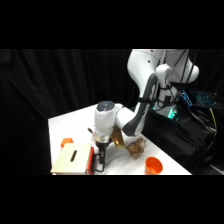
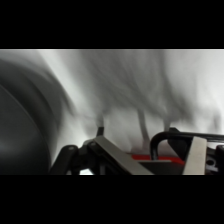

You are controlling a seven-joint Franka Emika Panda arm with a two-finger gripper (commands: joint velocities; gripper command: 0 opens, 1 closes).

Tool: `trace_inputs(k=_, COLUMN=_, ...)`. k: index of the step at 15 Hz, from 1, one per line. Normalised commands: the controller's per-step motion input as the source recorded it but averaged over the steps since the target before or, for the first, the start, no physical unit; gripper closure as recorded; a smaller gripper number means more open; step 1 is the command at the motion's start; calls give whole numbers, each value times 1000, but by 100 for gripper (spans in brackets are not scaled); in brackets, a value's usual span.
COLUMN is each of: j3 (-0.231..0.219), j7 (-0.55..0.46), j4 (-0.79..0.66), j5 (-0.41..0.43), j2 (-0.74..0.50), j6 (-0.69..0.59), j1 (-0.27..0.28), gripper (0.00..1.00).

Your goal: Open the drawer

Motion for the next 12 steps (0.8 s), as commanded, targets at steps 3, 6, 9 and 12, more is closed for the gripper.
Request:
trace_inputs(k=3, j3=-110, j7=14, j4=-299, j5=-2, j2=-162, j6=58, j1=141, gripper=0)
trace_inputs(k=6, j3=-138, j7=28, j4=-455, j5=-39, j2=-269, j6=114, j1=174, gripper=0)
trace_inputs(k=9, j3=-138, j7=56, j4=-450, j5=-70, j2=-278, j6=124, j1=186, gripper=0)
trace_inputs(k=12, j3=-136, j7=79, j4=-405, j5=-96, j2=-264, j6=106, j1=187, gripper=0)
